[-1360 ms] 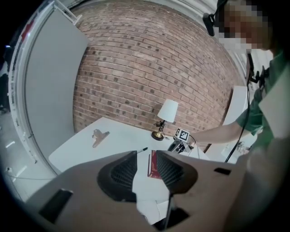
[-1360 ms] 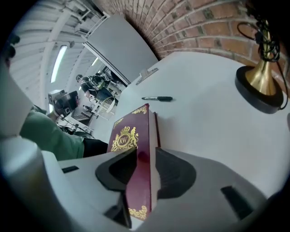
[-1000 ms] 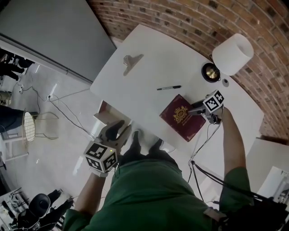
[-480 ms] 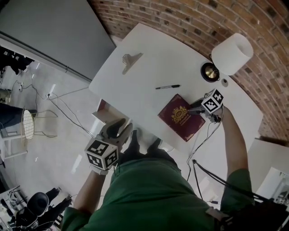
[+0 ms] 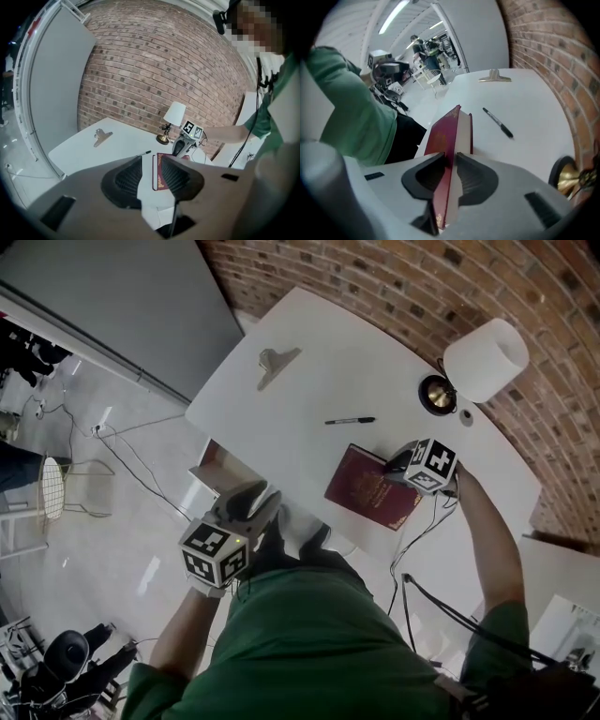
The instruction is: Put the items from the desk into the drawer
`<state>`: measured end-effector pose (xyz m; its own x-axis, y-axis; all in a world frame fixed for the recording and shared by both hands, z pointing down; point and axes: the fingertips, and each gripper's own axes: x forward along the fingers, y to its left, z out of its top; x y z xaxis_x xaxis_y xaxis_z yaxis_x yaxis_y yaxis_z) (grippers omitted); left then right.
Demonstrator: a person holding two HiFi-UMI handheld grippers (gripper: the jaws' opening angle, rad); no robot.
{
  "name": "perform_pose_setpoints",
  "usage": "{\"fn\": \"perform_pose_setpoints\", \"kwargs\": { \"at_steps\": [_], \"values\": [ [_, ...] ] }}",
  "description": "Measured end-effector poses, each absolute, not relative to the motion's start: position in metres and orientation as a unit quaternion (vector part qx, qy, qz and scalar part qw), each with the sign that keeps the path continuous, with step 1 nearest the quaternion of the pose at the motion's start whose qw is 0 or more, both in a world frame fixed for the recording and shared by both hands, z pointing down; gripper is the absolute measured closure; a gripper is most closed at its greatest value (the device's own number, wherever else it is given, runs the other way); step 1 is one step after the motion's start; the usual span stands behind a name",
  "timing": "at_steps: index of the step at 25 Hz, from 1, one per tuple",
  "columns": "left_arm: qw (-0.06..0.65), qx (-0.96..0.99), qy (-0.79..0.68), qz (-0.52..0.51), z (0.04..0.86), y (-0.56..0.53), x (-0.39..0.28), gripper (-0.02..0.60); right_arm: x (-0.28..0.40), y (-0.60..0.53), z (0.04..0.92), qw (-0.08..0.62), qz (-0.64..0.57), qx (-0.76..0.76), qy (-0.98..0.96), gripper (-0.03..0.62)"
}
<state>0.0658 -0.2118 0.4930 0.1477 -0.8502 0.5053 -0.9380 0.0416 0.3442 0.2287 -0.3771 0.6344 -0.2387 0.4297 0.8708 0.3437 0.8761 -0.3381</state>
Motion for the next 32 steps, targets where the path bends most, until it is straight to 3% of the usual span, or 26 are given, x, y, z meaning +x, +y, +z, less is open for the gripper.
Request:
{"fn": "perform_pose_setpoints", "kwargs": {
  "at_steps": [5,18,32],
  "values": [
    [0.32,0.677,-0.66,0.061,0.495,-0.201,0.06,0.459,0.204,-0.357,0.602,0.563,-0.092,-0.258,-0.78,0.522],
    [0.325,0.645,-0.692,0.012,0.497,-0.16,0.035,0.46,0.158,-0.357,0.584,0.565,-0.078,-0.207,-0.795,0.551],
    [0.325,0.622,-0.711,-0.037,0.496,-0.072,-0.052,0.463,0.058,-0.321,0.52,0.517,-0.084,-0.12,-0.844,0.577]
  ]
}}
